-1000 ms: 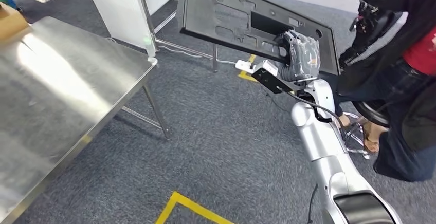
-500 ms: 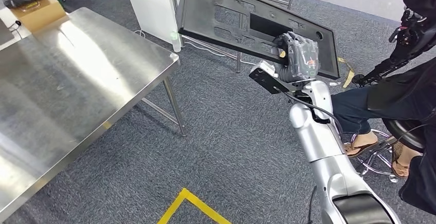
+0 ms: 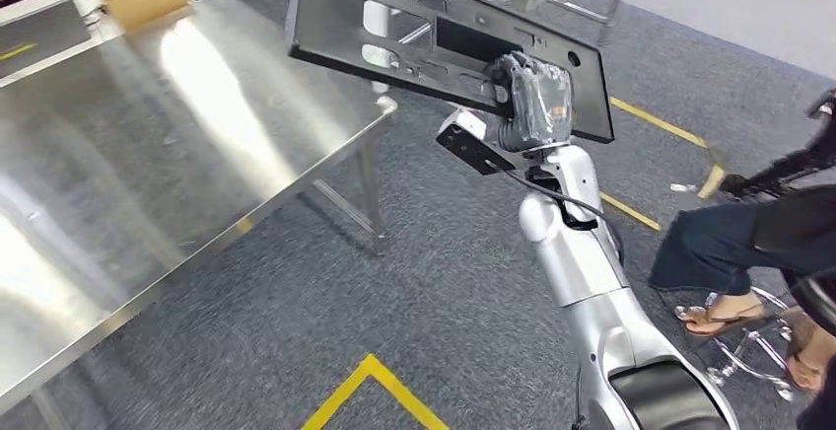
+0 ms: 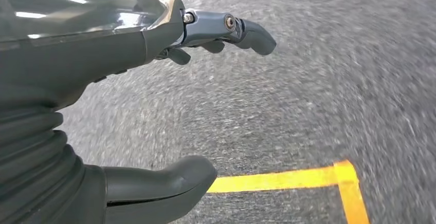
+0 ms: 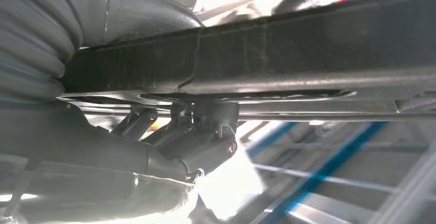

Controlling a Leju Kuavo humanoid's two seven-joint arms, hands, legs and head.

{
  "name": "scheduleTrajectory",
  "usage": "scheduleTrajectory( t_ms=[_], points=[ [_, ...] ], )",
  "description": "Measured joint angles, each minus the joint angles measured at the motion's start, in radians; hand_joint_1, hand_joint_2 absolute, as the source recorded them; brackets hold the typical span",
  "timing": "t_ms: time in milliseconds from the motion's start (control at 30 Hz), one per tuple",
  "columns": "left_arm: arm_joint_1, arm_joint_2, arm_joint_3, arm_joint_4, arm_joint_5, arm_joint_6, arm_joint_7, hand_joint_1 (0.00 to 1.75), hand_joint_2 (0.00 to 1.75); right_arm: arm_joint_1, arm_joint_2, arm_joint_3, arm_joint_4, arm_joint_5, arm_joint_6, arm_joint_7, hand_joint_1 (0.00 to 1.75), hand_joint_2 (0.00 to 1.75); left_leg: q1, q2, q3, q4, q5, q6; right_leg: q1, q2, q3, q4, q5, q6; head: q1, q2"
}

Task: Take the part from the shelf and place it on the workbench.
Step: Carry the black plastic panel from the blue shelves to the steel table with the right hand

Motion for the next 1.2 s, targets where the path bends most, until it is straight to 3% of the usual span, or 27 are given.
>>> scheduleTrajectory(
  t_ms=[100,167,200,267,300,367,433,500,567,633,667,700,733,800,867,933,1000,1067,1133,1167,1200],
  points=[
    [-0.010,-0.003,0.008,0.000,0.009,0.011,0.006,0.00,1.75,-0.016,0.022,0.011,0.015,0.008,0.000,0.006,1.75,1.75,0.002,-0.041,0.009,-0.010,0.006,0.005,0.000,0.056,-0.096,0.188,-0.071,-0.014,0.000,0.000],
    [-0.012,-0.006,0.018,0.000,0.020,0.024,0.011,0.00,1.75,-0.019,0.038,0.017,0.029,0.014,0.004,0.010,1.75,1.75,0.002,-0.070,0.009,-0.009,0.005,0.006,0.002,0.062,-0.140,0.256,-0.082,-0.010,0.001,0.000],
    [-0.011,-0.007,0.023,0.000,0.026,0.032,0.014,0.00,1.75,-0.021,0.048,0.022,0.035,0.018,0.006,0.010,1.75,1.75,0.001,-0.084,0.010,-0.008,0.004,0.005,0.002,0.064,-0.136,0.233,-0.064,-0.004,0.001,0.000],
    [-0.010,-0.013,0.036,0.000,0.041,0.055,0.017,0.00,1.75,-0.035,0.075,0.032,0.047,0.025,0.012,0.010,1.75,1.75,0.002,-0.108,0.007,-0.001,0.000,-0.002,-0.002,0.084,-0.082,0.098,0.002,0.012,0.001,0.000],
    [-0.011,-0.016,0.044,0.000,0.048,0.069,0.018,0.00,1.75,-0.046,0.092,0.039,0.054,0.028,0.015,0.009,1.75,1.75,0.001,-0.117,0.003,0.007,-0.005,-0.007,-0.005,0.096,-0.054,0.034,0.028,0.014,0.000,0.000],
    [-0.011,-0.024,0.061,0.000,0.059,0.096,0.017,0.00,1.75,-0.062,0.120,0.050,0.068,0.029,0.022,0.005,1.75,1.75,0.001,-0.131,-0.006,0.019,-0.012,-0.018,-0.006,0.110,-0.027,-0.027,0.047,0.006,-0.001,0.000],
    [-0.009,-0.033,0.073,0.000,0.065,0.111,0.013,0.00,1.75,-0.071,0.138,0.058,0.082,0.025,0.027,-0.004,1.75,1.75,0.006,-0.139,-0.011,0.022,-0.014,-0.026,-0.004,0.094,-0.024,-0.027,0.045,-0.008,-0.001,0.000],
    [-0.005,-0.041,0.080,0.000,0.069,0.118,0.008,0.00,1.75,-0.083,0.147,0.060,0.094,0.018,0.030,-0.013,1.75,1.75,0.006,-0.107,-0.026,0.052,-0.034,-0.036,-0.008,0.079,-0.021,-0.029,0.044,-0.022,-0.003,0.000],
    [-0.005,-0.044,0.086,0.001,0.070,0.120,0.003,0.00,1.75,-0.095,0.150,0.060,0.105,0.011,0.034,-0.020,1.75,1.75,0.006,-0.058,-0.078,0.157,-0.086,-0.045,-0.008,0.066,-0.017,-0.030,0.042,-0.032,-0.006,0.000],
    [-0.005,-0.046,0.091,0.001,0.069,0.114,-0.004,0.00,1.75,-0.102,0.149,0.059,0.119,0.002,0.039,-0.027,1.75,1.75,0.010,-0.040,-0.147,0.283,-0.131,-0.050,-0.004,0.050,-0.014,-0.029,0.038,-0.037,-0.007,0.000],
    [-0.005,-0.047,0.092,0.001,0.067,0.107,-0.009,0.00,1.75,-0.104,0.146,0.059,0.128,-0.005,0.042,-0.031,1.75,1.75,0.011,-0.038,-0.167,0.310,-0.131,-0.050,-0.002,0.042,-0.012,-0.029,0.036,-0.039,-0.007,0.000],
    [-0.004,-0.048,0.093,0.001,0.063,0.099,-0.013,0.00,1.75,-0.104,0.141,0.058,0.135,-0.013,0.043,-0.037,1.75,1.75,0.012,-0.036,-0.165,0.296,-0.111,-0.047,-0.001,0.034,-0.009,-0.029,0.033,-0.040,-0.007,0.000],
    [-0.003,-0.047,0.093,0.001,0.058,0.089,-0.016,0.00,1.75,-0.104,0.133,0.055,0.140,-0.022,0.044,-0.044,1.75,1.75,0.011,-0.031,-0.143,0.245,-0.077,-0.042,0.002,0.025,-0.005,-0.030,0.030,-0.040,-0.007,0.000],
    [-0.003,-0.044,0.093,0.000,0.048,0.071,-0.020,0.00,1.75,-0.102,0.112,0.048,0.142,-0.036,0.044,-0.054,1.75,1.75,0.002,0.004,-0.070,0.105,-0.015,-0.023,0.007,0.008,0.005,-0.031,0.023,-0.037,-0.007,0.000],
    [-0.004,-0.041,0.093,0.000,0.040,0.061,-0.021,0.00,1.75,-0.095,0.089,0.041,0.137,-0.045,0.045,-0.059,1.75,1.75,-0.010,0.029,-0.033,0.034,0.001,-0.009,0.011,-0.008,0.011,-0.032,0.016,-0.030,-0.006,0.000],
    [-0.003,-0.040,0.093,0.000,0.036,0.057,-0.022,0.00,1.75,-0.083,0.073,0.036,0.130,-0.048,0.049,-0.061,1.75,1.75,-0.015,0.015,-0.030,0.025,-0.002,-0.002,0.014,-0.023,0.018,-0.037,0.012,-0.021,-0.006,0.000],
    [-0.002,-0.040,0.093,0.000,0.035,0.053,-0.023,0.00,1.75,-0.072,0.062,0.035,0.120,-0.046,0.054,-0.059,1.75,1.75,-0.009,-0.002,-0.014,0.007,0.006,0.006,0.015,-0.010,0.014,-0.021,0.000,-0.014,-0.006,0.000],
    [-0.003,-0.041,0.093,0.000,0.030,0.047,-0.026,0.00,1.75,-0.067,0.048,0.033,0.112,-0.043,0.062,-0.054,1.75,1.75,-0.002,-0.020,0.000,-0.008,0.013,0.013,0.013,0.034,-0.031,0.072,-0.039,-0.015,-0.004,0.000],
    [-0.007,-0.043,0.092,0.000,0.023,0.040,-0.031,0.00,1.75,-0.058,0.032,0.029,0.109,-0.043,0.072,-0.046,1.75,1.75,-0.001,-0.045,0.001,-0.009,0.013,0.016,0.010,0.061,-0.102,0.203,-0.082,-0.016,-0.003,0.000],
    [-0.007,-0.044,0.091,0.000,0.019,0.036,-0.034,0.00,1.75,-0.052,0.024,0.026,0.109,-0.043,0.076,-0.043,1.75,1.75,-0.001,-0.059,0.001,-0.009,0.012,0.016,0.008,0.063,-0.126,0.237,-0.088,-0.012,-0.003,0.000],
    [-0.006,-0.045,0.090,0.000,0.016,0.031,-0.038,0.00,1.75,-0.046,0.016,0.024,0.108,-0.043,0.079,-0.041,1.75,1.75,-0.001,-0.074,0.002,-0.008,0.012,0.016,0.006,0.064,-0.130,0.231,-0.076,-0.003,-0.002,0.000]
  ],
)
